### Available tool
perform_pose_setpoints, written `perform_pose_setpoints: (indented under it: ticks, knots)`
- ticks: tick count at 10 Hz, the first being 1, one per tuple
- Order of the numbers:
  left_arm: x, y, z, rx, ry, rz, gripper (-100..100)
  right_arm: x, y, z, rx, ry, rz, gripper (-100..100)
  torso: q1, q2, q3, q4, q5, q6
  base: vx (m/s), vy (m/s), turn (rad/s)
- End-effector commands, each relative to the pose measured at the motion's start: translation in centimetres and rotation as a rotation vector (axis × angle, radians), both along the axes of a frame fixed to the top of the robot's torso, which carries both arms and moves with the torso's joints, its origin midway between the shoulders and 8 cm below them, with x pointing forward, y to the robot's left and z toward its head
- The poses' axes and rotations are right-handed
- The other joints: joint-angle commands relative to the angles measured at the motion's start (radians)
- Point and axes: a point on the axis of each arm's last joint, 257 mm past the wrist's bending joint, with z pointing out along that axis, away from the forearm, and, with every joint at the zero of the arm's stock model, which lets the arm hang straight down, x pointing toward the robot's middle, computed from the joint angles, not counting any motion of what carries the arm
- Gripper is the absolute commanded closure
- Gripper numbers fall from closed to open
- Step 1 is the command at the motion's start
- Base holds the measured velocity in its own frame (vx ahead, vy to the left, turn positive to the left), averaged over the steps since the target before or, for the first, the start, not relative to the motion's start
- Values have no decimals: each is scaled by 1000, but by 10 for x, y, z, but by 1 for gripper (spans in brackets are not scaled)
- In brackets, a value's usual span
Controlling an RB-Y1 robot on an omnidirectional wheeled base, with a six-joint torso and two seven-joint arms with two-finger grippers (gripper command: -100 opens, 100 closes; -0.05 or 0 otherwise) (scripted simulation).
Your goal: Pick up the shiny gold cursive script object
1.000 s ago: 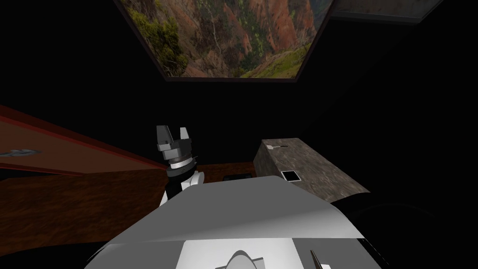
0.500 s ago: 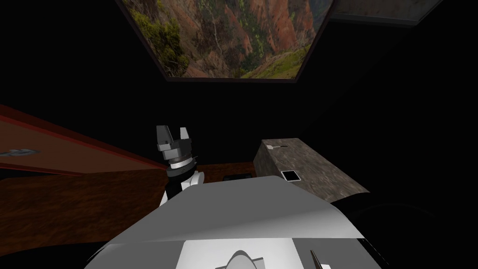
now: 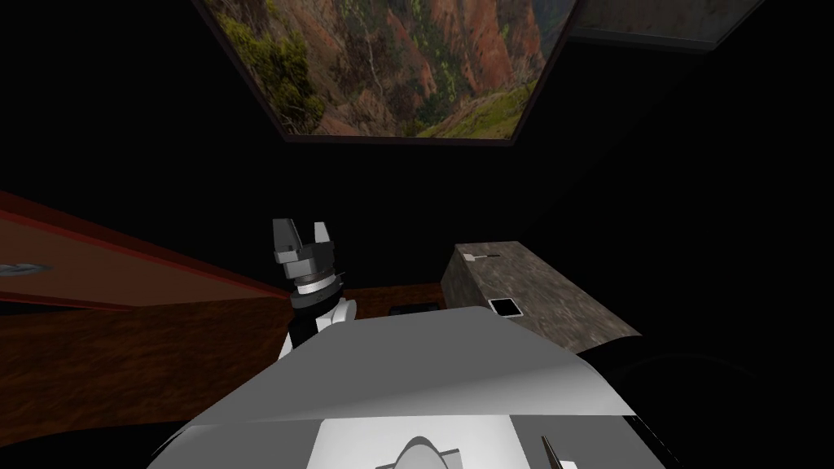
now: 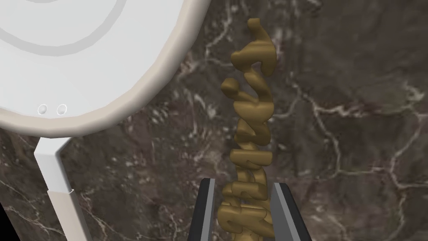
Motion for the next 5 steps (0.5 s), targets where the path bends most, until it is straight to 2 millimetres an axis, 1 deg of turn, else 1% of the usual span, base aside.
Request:
perform_pose_setpoints:
  ticks: [1,2,3,5]
  knots:
    - [0,0,0,0,0,0,0,2,5,-1,4,-13,11,100,0,0,0,0,0,0,41,-39,-20]
    - [0,0,0,0,0,0,0,3,4,-1,1,-18,16,100,0,0,0,0,0,-1,17,-16,6]
    - [0,0,0,0,0,0,0,-3,10,1,8,-5,20,100,1,1,0,0,0,-1,29,-31,-20]
    - [0,0,0,0,0,0,0,2,11,0,6,-26,28,100,1,0,0,0,0,-1,19,-26,-15]
